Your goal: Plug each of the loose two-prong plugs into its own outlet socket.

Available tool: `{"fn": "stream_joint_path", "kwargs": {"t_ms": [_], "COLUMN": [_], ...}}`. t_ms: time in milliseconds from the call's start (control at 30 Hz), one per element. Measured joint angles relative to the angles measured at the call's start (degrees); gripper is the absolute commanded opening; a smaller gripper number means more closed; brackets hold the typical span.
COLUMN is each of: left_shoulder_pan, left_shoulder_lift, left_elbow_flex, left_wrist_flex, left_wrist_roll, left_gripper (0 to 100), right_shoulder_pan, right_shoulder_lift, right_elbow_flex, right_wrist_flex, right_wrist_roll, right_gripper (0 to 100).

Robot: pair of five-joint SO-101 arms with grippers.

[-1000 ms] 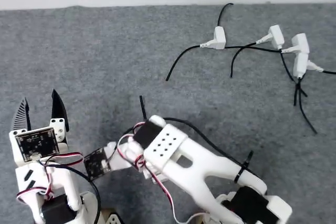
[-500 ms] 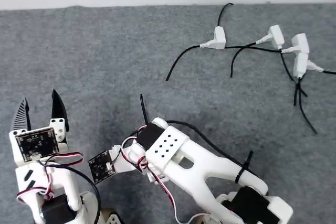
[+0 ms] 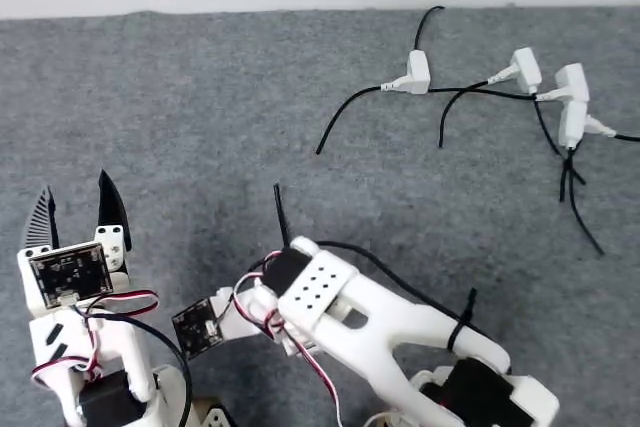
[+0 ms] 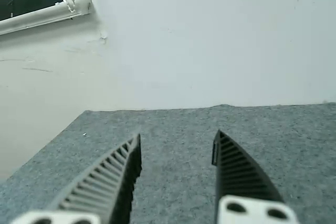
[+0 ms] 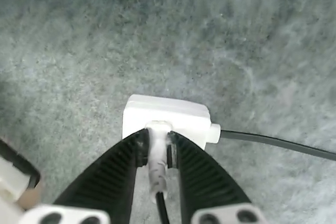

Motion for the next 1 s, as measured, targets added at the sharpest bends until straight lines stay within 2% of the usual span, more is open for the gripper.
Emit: {"fn": "stream_joint_path", "kwargs": {"t_ms": [500, 1000], "left_shoulder_pan": [0.0, 0.0], "left_shoulder_lift": [0.0, 0.0], "left_elbow_flex": [0.0, 0.0], "left_wrist_flex": [0.0, 0.0], "left_wrist_roll": [0.0, 0.0], "left_gripper": [23, 23], "right_shoulder_pan": [-0.09, 0.7], "right_shoulder_lift": [-1.58, -1.49], "right_elbow_flex": [11.16, 9.58], "right_wrist_flex": [-12.13, -11.25], "right_wrist_roll": [-1.85, -4.4], "right_gripper": [0.9, 1.3]}}
